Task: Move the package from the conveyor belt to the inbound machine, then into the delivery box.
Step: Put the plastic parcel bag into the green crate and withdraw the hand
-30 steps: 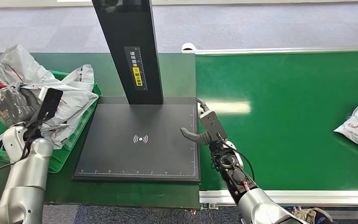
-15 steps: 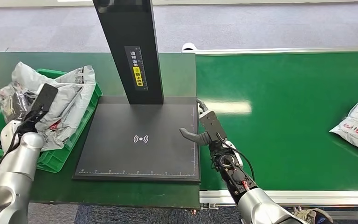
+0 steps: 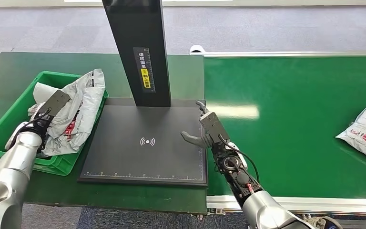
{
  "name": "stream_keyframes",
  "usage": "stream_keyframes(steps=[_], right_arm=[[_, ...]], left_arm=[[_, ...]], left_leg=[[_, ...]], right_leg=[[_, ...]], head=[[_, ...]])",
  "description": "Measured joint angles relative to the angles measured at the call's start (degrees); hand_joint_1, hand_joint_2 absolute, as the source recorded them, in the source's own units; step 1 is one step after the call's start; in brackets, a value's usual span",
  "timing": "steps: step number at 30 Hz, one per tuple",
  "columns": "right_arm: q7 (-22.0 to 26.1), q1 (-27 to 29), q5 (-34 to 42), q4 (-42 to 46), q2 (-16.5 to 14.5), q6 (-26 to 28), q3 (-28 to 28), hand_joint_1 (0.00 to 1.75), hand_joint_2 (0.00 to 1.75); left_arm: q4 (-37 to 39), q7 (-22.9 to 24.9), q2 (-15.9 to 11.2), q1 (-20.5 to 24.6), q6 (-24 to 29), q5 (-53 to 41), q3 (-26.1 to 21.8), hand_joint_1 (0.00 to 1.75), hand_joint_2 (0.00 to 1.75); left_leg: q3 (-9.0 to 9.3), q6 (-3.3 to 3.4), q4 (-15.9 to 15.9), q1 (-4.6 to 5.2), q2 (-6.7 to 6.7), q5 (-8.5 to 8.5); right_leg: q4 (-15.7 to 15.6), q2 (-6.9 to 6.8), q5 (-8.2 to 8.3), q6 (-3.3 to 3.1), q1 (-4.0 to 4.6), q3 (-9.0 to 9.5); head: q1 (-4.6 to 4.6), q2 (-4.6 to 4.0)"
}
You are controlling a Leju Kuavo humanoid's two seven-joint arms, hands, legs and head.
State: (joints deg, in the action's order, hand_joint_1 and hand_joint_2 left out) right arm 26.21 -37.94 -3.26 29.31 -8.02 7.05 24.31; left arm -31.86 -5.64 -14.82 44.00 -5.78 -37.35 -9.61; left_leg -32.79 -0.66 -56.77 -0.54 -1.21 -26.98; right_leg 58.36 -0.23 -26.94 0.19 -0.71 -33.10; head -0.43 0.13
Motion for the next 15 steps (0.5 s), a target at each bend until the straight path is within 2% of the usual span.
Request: stream_keyframes(steps=[1,2,3,9,15], right_arm=[[0.0,-0.09,-0.05,0.0,0.0,-0.01,0.07,0.0,1.75],[0.0,-0.13,-0.1,0.0,0.0,-0.01,0.11,0.0,1.75],[0.0,-0.15,-0.14,0.0,0.0,-0.01,0.14,0.0,1.75],[0.06,-0.1,-0.17,0.1,0.13,0.07,0.17,0.0,1.75],[0.38,0.0,-0.14,0.15,0.31,0.13,0.17,0.0,1.75]], left_arm=[[0.01,-0.66,0.11,-0.05,0.61,0.68,0.51,0.28,1.75],[-0.05,-1.49,0.29,-0.2,1.58,1.74,0.86,0.1,1.75],[-0.23,-2.36,0.54,-0.46,2.79,3.04,1.11,0.02,1.75],[-4.05,-6.08,2.33,-2.79,8.29,11.11,2.77,0.0,1.75],[-11.4,-11.74,4.19,-5.76,14.34,18.8,4.57,0.0,1.75]], left_leg=[[0.03,0.02,0.0,0.0,-0.07,0.02],[0.04,0.05,0.0,0.0,-0.11,0.04],[0.04,0.09,-0.01,0.01,-0.13,0.06],[0.01,0.16,-0.05,0.04,-0.18,0.12],[-0.08,0.16,-0.06,0.05,-0.09,0.11]], right_leg=[[0.0,-0.06,-0.01,0.0,-0.01,0.05],[-0.01,-0.11,-0.01,0.01,-0.02,0.07],[-0.01,-0.14,0.0,0.01,-0.03,0.08],[-0.03,-0.21,0.03,0.04,-0.04,0.11],[-0.02,-0.14,0.03,0.04,-0.03,0.0]], head=[[0.01,0.0],[0.01,0.0],[0.02,0.0],[0.02,0.0],[0.03,0.0]])
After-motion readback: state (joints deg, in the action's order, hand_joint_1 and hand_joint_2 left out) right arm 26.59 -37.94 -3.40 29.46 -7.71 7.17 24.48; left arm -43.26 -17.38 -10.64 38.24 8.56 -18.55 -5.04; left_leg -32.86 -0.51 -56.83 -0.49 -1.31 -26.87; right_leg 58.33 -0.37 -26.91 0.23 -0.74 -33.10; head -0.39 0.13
